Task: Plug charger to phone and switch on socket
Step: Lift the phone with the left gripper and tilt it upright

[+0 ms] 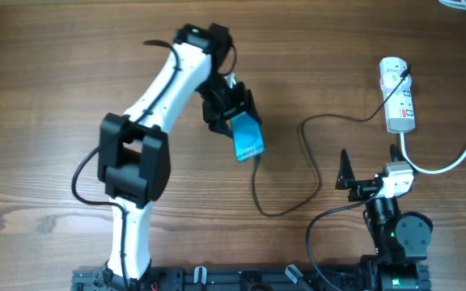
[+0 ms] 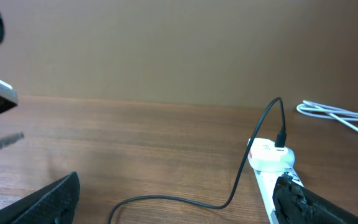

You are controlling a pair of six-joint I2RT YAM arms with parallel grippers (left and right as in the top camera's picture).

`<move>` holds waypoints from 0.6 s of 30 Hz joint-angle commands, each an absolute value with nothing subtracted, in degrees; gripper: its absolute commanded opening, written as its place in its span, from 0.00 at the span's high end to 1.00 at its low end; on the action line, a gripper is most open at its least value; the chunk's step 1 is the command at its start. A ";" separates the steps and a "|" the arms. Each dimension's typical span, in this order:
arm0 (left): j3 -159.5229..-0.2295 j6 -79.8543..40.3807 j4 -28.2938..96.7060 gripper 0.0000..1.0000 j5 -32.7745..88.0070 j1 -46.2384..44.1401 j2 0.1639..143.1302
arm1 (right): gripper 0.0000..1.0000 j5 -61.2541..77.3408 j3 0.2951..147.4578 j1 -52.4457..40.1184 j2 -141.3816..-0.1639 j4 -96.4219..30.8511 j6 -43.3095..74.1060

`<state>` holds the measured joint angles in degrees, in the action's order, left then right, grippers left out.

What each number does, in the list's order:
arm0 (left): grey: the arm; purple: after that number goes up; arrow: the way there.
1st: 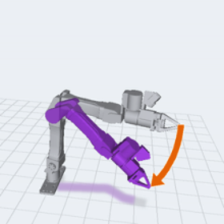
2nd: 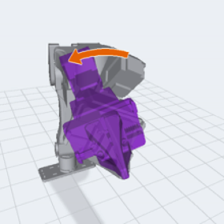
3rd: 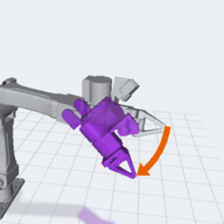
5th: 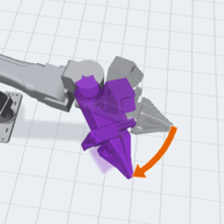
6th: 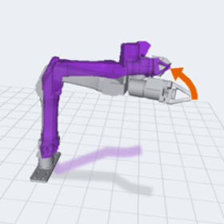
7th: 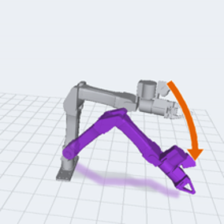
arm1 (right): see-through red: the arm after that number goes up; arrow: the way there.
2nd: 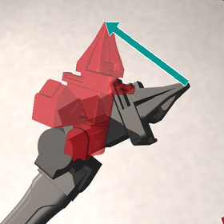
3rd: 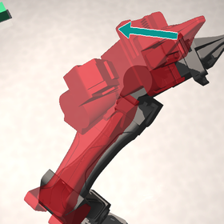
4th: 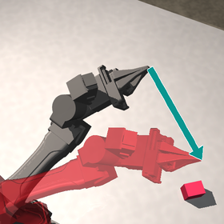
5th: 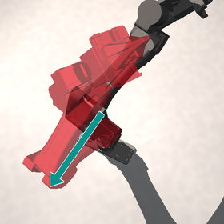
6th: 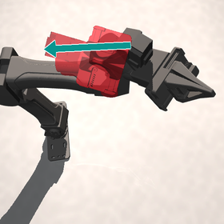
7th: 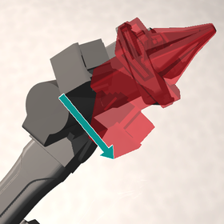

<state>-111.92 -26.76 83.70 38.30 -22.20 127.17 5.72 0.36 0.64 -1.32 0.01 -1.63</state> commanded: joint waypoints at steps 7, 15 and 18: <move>-111.87 -22.72 84.49 0.35 74.39 -15.11 124.57 | 0.00 5.50 0.30 0.86 -1.19 0.21 -2.17; -111.87 -22.72 84.47 0.35 86.54 -12.01 124.57 | 0.00 5.52 0.30 0.86 -1.19 0.21 -2.17; -111.87 -22.72 84.47 0.35 88.31 -10.98 124.57 | 0.00 5.50 0.30 0.86 -1.19 0.21 -2.17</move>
<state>-111.92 -23.86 84.25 81.52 -12.36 127.07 5.72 0.36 0.64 -1.32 0.01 -1.63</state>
